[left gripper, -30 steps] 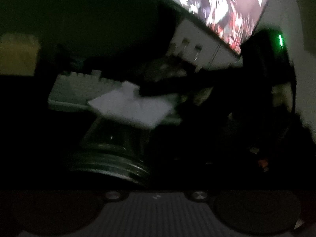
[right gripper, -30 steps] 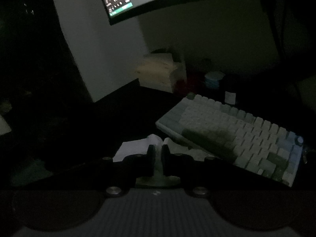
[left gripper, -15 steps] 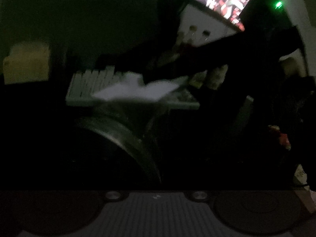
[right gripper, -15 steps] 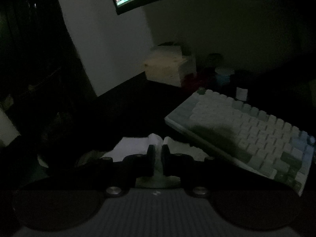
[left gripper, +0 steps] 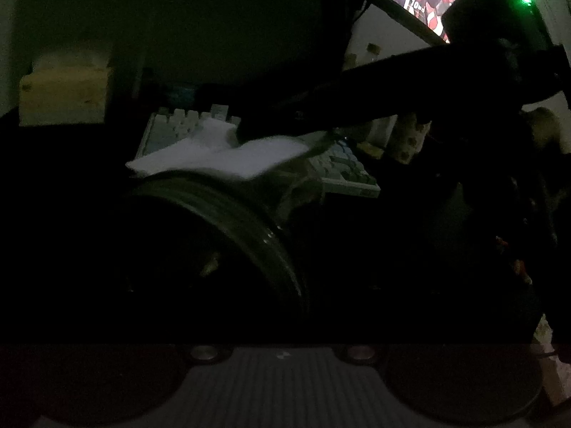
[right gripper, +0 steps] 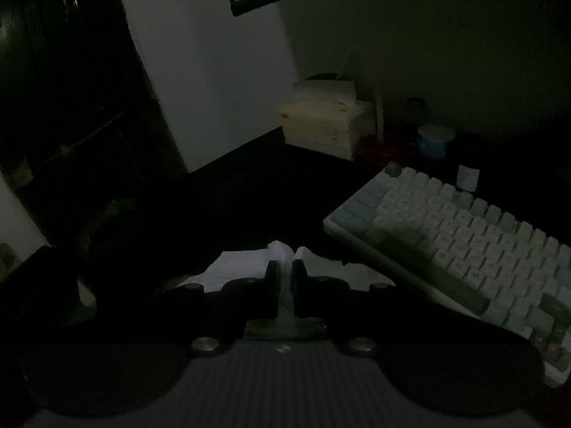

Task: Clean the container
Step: 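Rub the tissue along the jar rim with the right tool while the left tool holds the jar, then wipe the tissue across the jar mouth with the right tool while the left tool holds the jar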

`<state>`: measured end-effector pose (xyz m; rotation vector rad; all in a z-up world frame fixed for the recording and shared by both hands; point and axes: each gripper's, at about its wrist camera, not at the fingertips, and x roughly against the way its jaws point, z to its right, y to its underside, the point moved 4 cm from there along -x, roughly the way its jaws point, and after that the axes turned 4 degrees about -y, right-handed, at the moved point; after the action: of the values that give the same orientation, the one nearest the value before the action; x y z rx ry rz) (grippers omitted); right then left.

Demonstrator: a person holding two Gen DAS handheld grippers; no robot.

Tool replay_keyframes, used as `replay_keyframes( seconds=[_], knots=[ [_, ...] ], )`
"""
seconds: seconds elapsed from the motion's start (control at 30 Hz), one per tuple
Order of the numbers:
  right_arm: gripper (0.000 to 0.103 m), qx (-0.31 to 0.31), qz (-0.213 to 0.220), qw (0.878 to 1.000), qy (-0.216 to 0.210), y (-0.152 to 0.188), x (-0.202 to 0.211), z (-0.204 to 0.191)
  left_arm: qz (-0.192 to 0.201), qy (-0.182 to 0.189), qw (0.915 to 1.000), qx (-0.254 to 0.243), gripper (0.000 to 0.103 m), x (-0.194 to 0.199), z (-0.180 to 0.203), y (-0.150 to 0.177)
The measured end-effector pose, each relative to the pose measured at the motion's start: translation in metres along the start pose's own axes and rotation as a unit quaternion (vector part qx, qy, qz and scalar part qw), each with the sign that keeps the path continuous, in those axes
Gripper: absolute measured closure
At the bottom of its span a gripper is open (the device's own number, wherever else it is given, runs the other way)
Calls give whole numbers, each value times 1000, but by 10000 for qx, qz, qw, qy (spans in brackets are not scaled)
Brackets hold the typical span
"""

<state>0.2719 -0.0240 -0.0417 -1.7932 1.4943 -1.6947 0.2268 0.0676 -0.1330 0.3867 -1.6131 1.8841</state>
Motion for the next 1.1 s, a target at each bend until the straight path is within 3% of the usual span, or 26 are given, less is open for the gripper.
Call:
replay_keyframes(
  seconds=[0.2, 0.37, 0.5, 0.73, 1.0, 1.1],
  knots=[
    [94, -83, -13, 9991, 404, -3, 0, 10, 57, -26, 10000, 26, 44, 1, -5, 0],
    [93, 77, -28, 9998, -186, -1, -1, -14, 67, -21, 10000, 21, 42, 1, -5, 0],
    [93, 108, -35, 9997, -216, -2, -5, -15, 81, -25, 10000, 17, 41, 1, -5, 1],
    [93, -120, 43, 9983, 566, -3, -1, 16, 91, -65, 9999, -37, 38, -1, -3, 2],
    [93, 29, 106, 9994, -314, 2, 1, -15, 86, -118, 9999, -81, 38, -4, -2, 0],
    [93, -14, 143, 9995, -271, 3, 1, -8, 96, -155, 9998, -112, 39, -4, -1, 1]
  ],
)
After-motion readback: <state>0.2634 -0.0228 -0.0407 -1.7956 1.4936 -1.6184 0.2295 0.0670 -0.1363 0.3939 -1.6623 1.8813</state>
